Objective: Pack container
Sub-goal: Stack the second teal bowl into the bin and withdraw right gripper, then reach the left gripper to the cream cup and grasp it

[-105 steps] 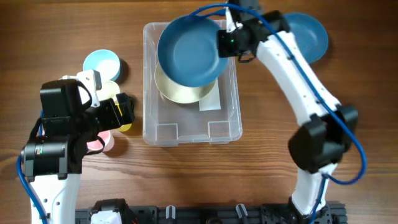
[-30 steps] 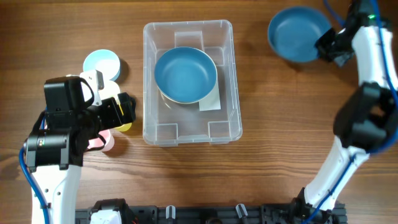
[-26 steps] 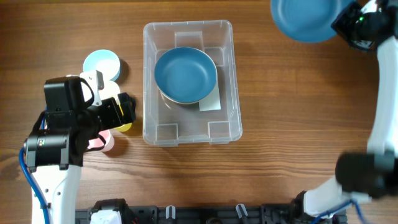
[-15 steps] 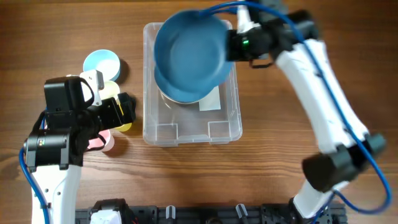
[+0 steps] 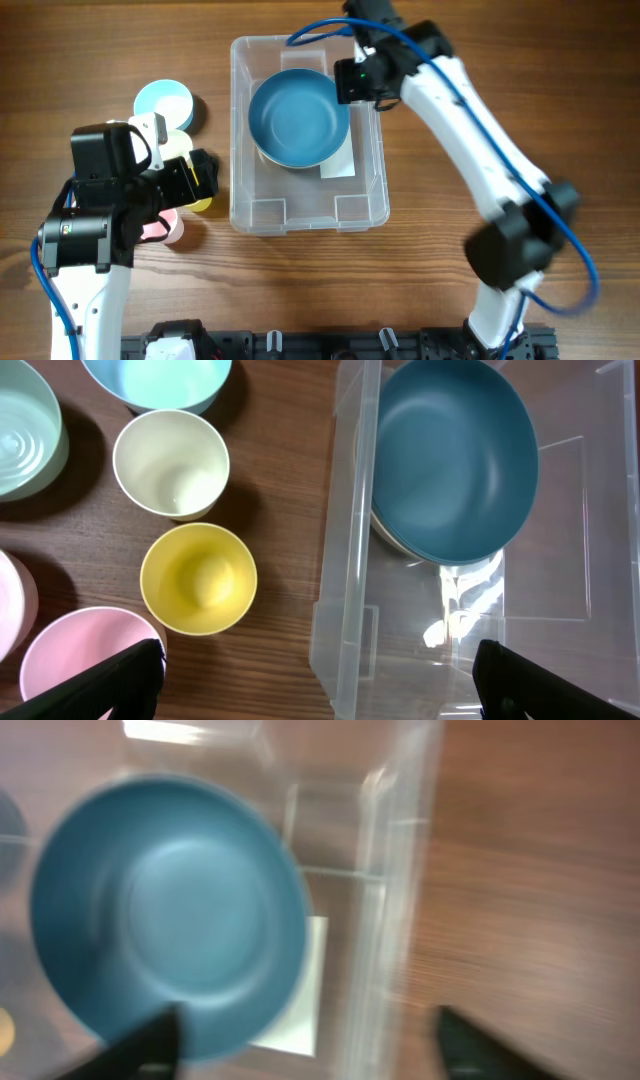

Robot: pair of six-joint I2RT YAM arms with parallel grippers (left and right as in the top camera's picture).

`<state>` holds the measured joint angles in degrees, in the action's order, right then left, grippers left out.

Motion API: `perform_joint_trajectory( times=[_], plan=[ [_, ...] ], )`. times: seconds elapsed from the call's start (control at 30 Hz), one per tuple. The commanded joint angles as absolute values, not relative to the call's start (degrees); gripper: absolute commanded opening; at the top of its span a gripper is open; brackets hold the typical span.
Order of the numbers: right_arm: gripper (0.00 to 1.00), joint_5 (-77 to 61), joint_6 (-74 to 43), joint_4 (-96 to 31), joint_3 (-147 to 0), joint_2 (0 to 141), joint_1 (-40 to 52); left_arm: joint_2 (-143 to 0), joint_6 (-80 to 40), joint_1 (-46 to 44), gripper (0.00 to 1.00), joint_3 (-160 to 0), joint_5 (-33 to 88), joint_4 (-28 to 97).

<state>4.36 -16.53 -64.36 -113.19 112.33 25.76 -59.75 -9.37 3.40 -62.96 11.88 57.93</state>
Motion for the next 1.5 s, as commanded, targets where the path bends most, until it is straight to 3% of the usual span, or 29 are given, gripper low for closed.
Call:
perform_joint_trajectory(
  times=[0.0,0.2,0.3,0.7,1.07,1.1,1.17,1.27,1.4,1.47],
  plan=[
    [1.00,10.50,-18.17,-67.22,-113.99,94.61,17.56,-59.79,-9.45,3.64,1.00,-63.96,12.25,58.46],
    [1.00,0.05,-17.61,-73.80,-113.91,89.60,-2.81,-60.71,-13.98,3.66,1.00,-68.90,4.03,62.22],
    [0.99,-7.77,-14.79,-74.39,-113.51,92.84,-12.45,-66.74,-15.59,3.66,1.00,-80.64,-2.66,66.92],
    [0.99,-7.79,-14.33,-76.71,-113.49,101.75,-14.33,-100.12,-17.21,3.64,0.99,-84.71,-1.72,58.48],
    [1.00,-7.77,-14.35,-76.36,-113.49,101.75,-14.33,-109.65,-17.19,3.60,0.92,-84.47,2.11,58.02],
    [0.99,-7.77,-14.35,-76.38,-113.49,101.75,-14.33,-109.65,-17.21,3.60,0.88,-84.47,2.11,58.02],
    [0.99,-7.79,-14.37,-76.44,-113.49,101.75,-14.33,-109.65,-17.21,3.60,0.54,-84.27,2.11,57.78],
    [0.99,-7.79,-14.35,-76.60,-113.49,101.75,-14.33,-109.65,-17.21,3.60,0.44,-84.03,2.09,57.30],
    [0.99,-7.79,-14.37,-76.60,-113.49,101.75,-14.33,-109.65,-17.19,3.60,0.44,-81.52,1.80,54.70],
    [0.99,-7.79,-14.37,-76.60,-113.49,101.75,-14.33,-109.69,-17.19,3.60,0.36,-81.52,1.39,54.37]
  ],
)
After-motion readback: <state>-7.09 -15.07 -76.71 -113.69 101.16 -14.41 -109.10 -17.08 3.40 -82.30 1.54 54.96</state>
